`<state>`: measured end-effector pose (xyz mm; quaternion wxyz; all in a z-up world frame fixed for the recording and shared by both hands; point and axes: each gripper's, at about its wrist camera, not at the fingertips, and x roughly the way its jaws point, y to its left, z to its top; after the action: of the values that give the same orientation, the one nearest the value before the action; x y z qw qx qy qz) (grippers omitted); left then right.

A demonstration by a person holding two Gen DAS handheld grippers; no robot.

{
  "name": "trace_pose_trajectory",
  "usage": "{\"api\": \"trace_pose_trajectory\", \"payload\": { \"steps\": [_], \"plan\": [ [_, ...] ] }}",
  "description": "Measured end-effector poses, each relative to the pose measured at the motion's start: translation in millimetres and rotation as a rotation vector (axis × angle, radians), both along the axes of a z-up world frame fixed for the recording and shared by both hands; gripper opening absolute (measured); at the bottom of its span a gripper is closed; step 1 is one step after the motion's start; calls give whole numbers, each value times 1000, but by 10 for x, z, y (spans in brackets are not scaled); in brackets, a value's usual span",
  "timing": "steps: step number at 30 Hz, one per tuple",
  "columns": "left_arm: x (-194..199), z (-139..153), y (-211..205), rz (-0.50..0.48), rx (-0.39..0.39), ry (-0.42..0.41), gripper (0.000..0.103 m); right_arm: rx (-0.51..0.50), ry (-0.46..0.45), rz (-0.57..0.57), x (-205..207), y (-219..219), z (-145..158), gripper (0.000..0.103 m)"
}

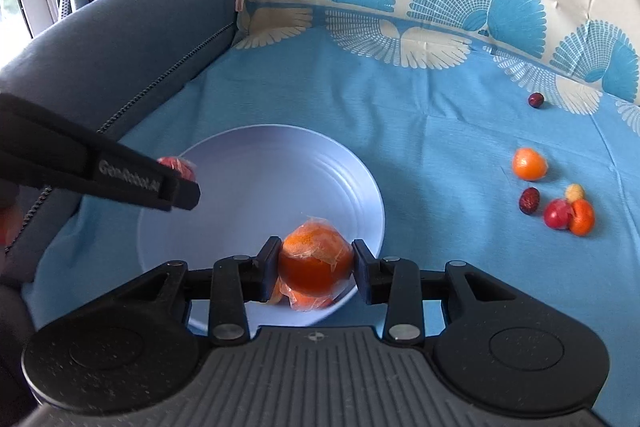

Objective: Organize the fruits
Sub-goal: 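Carry both fruits over the blue plate and open both tools to release them, then withdraw both tools from the plate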

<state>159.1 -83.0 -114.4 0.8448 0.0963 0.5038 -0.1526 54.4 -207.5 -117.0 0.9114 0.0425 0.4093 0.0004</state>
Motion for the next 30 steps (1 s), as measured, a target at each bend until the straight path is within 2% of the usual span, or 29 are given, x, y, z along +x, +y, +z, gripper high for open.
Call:
{"api": "trace_pose_trajectory", "payload": {
  "steps": [2,3,4,5,6,7,8,11,16,21,30],
  "plan": [
    [23,-28,-3,8,0,-15,37,-7,-10,15,55,7,-49,40],
    [25,-27,2,5,-5,-23,54,-6,-5,26,87,5,-72,40],
    [23,-14,16,10,-5,-27,83,0,-1,35,107,7,-89,44],
    [12,14,36,27,-2,-35,95,5,4,40,114,-3,-86,56],
    [-25,63,72,47,-6,-59,102,7,4,36,105,-12,-67,63],
    [-76,118,107,56,-16,-87,103,6,-2,29,80,-12,-37,75],
    [-126,167,146,49,-15,-100,103,4,-7,25,37,-12,2,84],
    [-333,297,261,93,53,-115,103,-1,23,20,-154,-3,144,94],
    [-857,467,493,112,56,-65,103,63,68,20,-674,46,401,97],
    [-1372,655,658,129,33,-41,103,71,39,-4,-1122,186,720,99],
    [-1950,1061,756,129,-5,-181,103,0,-45,-33,-1759,389,1117,102]
  ]
}}
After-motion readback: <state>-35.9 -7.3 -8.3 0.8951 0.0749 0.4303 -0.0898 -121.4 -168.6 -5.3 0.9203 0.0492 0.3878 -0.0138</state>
